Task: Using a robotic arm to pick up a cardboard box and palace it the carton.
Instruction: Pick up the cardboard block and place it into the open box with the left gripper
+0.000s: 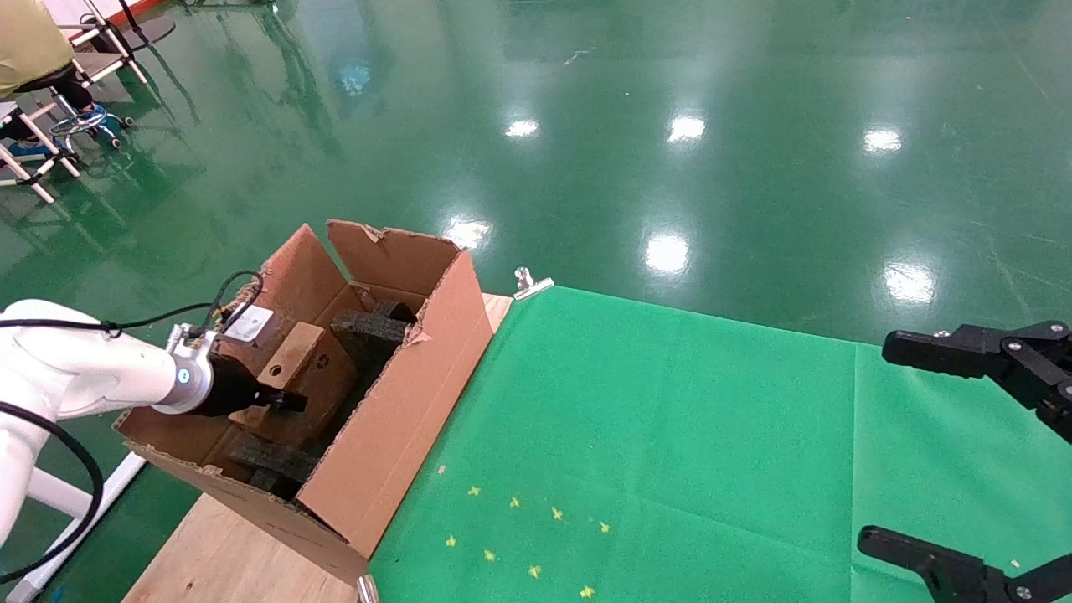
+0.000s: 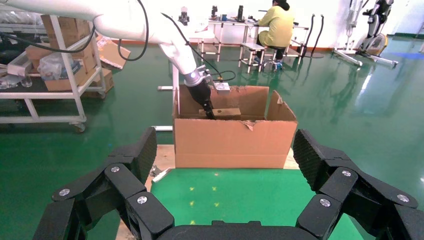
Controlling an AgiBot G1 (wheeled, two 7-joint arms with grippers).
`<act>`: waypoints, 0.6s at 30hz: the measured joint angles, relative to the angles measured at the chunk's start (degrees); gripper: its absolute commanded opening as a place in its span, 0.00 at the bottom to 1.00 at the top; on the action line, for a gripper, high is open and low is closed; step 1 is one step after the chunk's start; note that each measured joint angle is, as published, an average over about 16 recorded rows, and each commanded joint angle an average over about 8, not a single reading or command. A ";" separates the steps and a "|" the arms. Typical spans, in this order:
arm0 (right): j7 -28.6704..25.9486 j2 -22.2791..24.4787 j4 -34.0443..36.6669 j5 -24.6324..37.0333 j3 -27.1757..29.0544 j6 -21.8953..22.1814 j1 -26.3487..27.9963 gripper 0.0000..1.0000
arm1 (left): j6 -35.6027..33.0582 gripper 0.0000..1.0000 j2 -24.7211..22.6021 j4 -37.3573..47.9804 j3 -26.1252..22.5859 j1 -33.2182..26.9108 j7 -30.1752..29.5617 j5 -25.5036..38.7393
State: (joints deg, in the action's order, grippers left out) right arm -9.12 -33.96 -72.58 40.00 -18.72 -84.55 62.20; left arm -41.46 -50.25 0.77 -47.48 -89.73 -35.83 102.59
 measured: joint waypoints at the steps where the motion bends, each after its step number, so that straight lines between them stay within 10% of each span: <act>1: 0.00 0.00 0.00 0.00 0.00 0.00 0.00 1.00 | -0.14 1.00 0.03 -0.01 -0.01 -0.15 -0.03 0.01; 18: 0.01 0.01 0.01 -0.01 -0.02 0.00 0.01 1.00 | -4.81 1.00 2.36 -2.26 1.64 -5.16 0.04 -2.37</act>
State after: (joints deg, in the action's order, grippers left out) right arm -9.11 -33.95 -72.57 39.99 -18.74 -84.55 62.21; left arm -46.27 -47.89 -1.49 -45.84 -94.90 -35.79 100.22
